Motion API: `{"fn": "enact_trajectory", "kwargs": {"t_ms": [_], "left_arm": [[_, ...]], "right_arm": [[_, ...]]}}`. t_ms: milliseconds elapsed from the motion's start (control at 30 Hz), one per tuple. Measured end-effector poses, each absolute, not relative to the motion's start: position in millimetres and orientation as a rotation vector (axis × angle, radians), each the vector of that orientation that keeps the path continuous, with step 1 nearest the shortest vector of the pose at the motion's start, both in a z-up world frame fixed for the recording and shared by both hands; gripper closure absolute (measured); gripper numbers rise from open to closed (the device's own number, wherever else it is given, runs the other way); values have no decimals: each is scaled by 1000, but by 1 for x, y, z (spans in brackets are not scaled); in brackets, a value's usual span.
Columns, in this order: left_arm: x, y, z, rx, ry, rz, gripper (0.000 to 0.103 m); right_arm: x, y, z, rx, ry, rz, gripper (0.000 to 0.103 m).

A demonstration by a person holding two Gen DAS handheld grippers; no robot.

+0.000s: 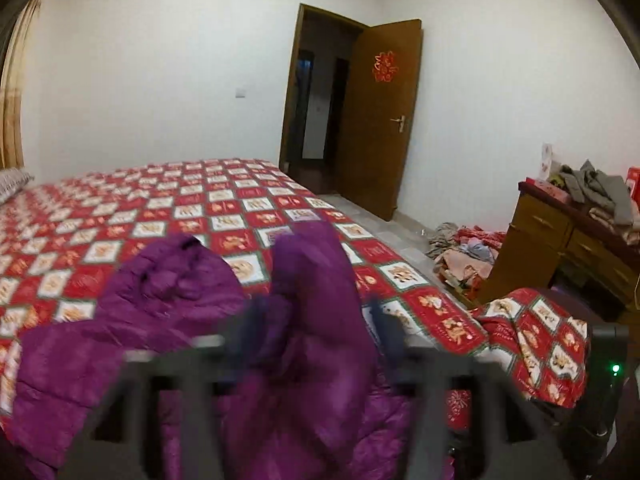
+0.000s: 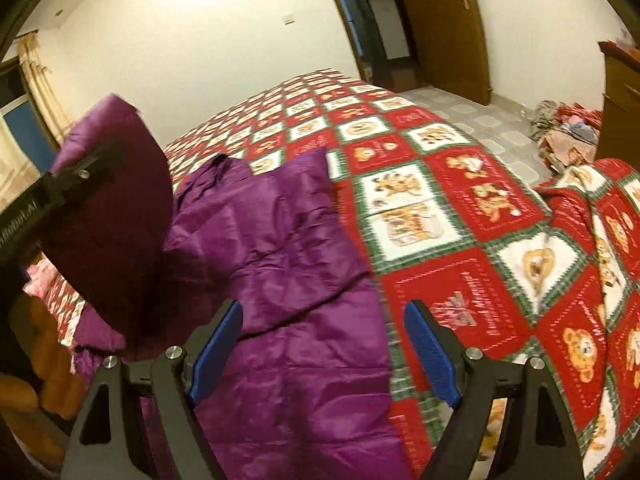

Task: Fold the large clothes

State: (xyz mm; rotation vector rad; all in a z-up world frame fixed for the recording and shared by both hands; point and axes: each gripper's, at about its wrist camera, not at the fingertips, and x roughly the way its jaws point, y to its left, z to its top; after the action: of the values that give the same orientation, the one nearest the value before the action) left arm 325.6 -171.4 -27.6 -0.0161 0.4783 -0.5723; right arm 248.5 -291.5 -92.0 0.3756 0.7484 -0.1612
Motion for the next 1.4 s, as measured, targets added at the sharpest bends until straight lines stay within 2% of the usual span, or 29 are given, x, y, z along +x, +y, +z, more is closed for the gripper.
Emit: {"fn": "enact_trajectory", "kwargs": {"t_ms": [33,67,233,400,533,667,700,733,800,833,1000,1167,1300,1400], "left_arm": [[324,-170,-30,-27,477,-562,6],[324,-173,-31,-33,480,-558,0],[318,-160,-46,-1,584,-542,0],[324,-119,-60,24,637,-400,0],[356,-80,-68,29,707,-195,0],[378,-46,-86,87,685,-20,0],[383,-38,-93,96,692,17,0],[387,-30,-100,98,706,43,1],[394,-14,-116,96,744,98,9],[397,-5,-124,90,767,126,12],[394,43,-139,-5,790,224,11],[401,72,-145,-65,827,248,10],[396,62,-125,20,781,213,10],[392,56,-109,-2,738,179,10]], "right_arm": [[248,-295,-93,377,752,-175,20],[246,-297,-94,377,753,-180,20],[242,-304,-93,390,737,-202,20],[246,-279,-60,277,626,-139,20],[283,-262,-63,241,677,-87,20],[303,-268,-87,265,755,-141,23],[309,-264,-96,249,785,-127,27],[313,-261,-104,237,809,-121,37],[324,-254,-121,221,866,-111,45],[330,-250,-128,220,885,-108,45],[354,-217,-136,204,895,-35,45],[376,-181,-145,69,901,-5,44],[373,-184,-134,25,912,-17,45],[355,-188,-109,-4,820,-35,45]]}}
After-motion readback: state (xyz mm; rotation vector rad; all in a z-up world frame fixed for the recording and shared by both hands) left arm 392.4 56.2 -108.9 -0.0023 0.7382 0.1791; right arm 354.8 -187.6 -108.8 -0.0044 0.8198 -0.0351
